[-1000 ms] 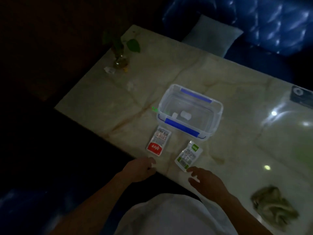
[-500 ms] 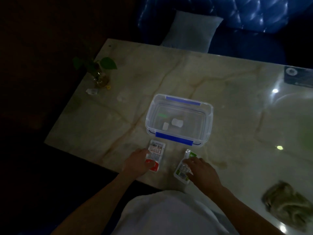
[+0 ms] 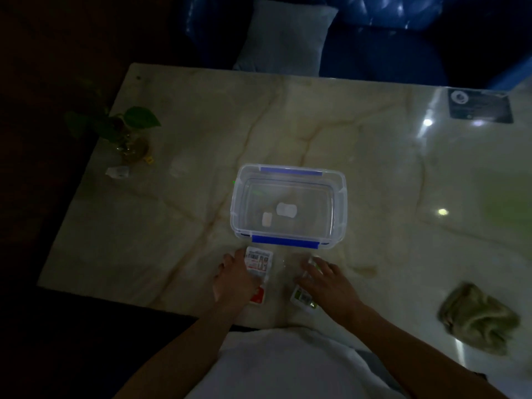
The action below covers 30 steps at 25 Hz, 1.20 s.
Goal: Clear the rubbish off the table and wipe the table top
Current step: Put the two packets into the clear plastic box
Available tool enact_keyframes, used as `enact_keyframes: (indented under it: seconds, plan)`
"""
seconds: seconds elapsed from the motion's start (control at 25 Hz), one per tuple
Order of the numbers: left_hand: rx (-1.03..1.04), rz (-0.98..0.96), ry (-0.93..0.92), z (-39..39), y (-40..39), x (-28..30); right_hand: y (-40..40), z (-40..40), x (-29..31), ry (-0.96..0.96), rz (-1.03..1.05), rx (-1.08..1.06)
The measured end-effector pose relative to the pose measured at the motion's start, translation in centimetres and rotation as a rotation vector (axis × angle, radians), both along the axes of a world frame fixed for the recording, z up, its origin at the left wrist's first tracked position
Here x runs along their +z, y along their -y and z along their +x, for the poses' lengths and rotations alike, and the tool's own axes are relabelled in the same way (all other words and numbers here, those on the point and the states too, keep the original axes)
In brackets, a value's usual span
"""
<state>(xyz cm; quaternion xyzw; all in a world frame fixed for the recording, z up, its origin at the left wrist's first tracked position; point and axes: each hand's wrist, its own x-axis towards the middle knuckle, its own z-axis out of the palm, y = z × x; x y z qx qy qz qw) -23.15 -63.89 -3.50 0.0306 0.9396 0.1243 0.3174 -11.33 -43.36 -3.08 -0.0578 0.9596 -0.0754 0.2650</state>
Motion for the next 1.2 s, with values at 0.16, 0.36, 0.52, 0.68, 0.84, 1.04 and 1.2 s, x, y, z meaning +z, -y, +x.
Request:
enact_keyframes:
  seconds: [0.16, 0.36, 0.52, 0.68, 0.84, 1.04, 1.2]
  plan:
    - [0.01, 0.106, 0.012, -0.2, 0.1, 0.3, 1.2, -0.4, 0.3, -0.036, 0.03, -0.102]
    - [0.02, 0.262, 0.163, -1.1, 0.7, -0.1, 2.0, -0.1, 1.7, -0.044, 0.196, -0.257]
    - [0.063, 0.399, 0.351, -2.1, 2.0, -0.1, 1.4, 0.1, 2.0, 0.114, 0.059, -0.461]
    - [0.186, 0.575, 0.483, -3.0, 3.1, 1.8, 0.5, 0.3, 4.1, 0.183, -0.382, -0.795]
    - [0.18, 0.663, 0.521, -5.0, 3.1, 4.4, -1.3, -1.0, 7.4, 0.097, -0.674, -1.028]
    - [0.283, 0.802, 0.368, -9.7, 0.1, 8.0, -3.4, -6.3, 9.6, -0.18, -0.706, -1.202]
    - [0.329, 0.799, 0.26, -12.7, -4.3, 8.8, -3.9, -11.2, 8.8, -0.342, -0.704, -1.326]
